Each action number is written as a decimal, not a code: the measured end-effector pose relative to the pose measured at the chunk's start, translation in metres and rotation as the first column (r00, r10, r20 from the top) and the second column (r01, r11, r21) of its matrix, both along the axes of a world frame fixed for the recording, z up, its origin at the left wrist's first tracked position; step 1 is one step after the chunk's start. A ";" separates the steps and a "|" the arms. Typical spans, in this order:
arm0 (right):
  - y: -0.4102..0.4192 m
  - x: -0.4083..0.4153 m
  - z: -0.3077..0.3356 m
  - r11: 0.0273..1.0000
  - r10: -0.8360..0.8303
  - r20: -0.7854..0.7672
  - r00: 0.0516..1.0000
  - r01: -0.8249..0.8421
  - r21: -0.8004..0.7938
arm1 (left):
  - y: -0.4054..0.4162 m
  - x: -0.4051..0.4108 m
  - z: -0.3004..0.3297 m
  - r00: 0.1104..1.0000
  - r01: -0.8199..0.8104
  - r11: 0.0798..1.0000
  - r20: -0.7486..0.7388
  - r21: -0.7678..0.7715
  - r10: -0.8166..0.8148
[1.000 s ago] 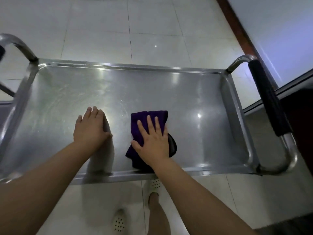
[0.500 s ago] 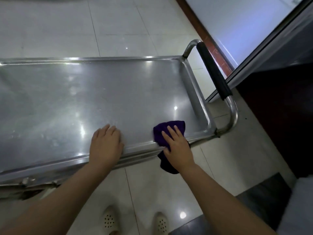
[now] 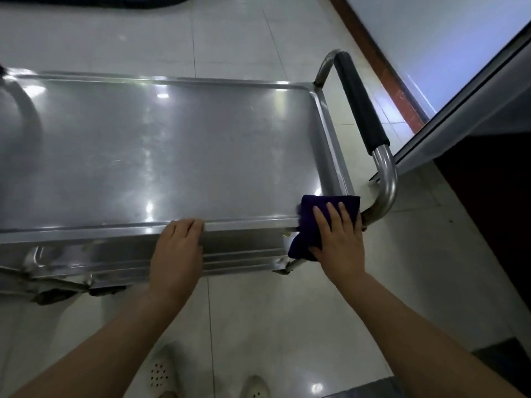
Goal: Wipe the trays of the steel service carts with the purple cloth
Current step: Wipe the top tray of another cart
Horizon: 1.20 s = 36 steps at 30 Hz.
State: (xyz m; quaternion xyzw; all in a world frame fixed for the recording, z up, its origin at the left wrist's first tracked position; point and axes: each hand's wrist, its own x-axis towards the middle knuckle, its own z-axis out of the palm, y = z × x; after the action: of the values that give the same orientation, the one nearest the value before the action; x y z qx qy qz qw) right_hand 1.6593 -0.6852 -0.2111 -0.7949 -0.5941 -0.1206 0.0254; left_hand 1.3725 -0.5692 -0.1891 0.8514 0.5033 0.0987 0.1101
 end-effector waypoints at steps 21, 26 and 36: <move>0.121 -0.266 -0.019 0.994 0.066 0.041 0.997 -0.069 0.084 | 0.004 -0.162 -0.010 0.946 -0.010 0.995 0.322 0.099 -0.022; 0.157 -0.355 -0.016 0.992 0.110 0.035 0.993 -0.111 0.052 | 0.018 -0.253 -0.008 0.937 -0.125 0.989 0.336 0.079 0.091; 0.229 -0.524 -0.014 0.965 0.258 0.015 0.966 -0.259 0.038 | 0.036 -0.406 -0.017 0.871 -0.362 0.929 0.382 0.076 0.308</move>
State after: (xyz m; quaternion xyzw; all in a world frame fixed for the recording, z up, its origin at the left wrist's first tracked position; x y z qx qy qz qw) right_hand 1.1352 -0.4566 -0.2249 -0.7093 -0.6903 -0.1319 0.0539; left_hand 0.9661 -0.5330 -0.2058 0.7234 0.6059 0.3085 0.1202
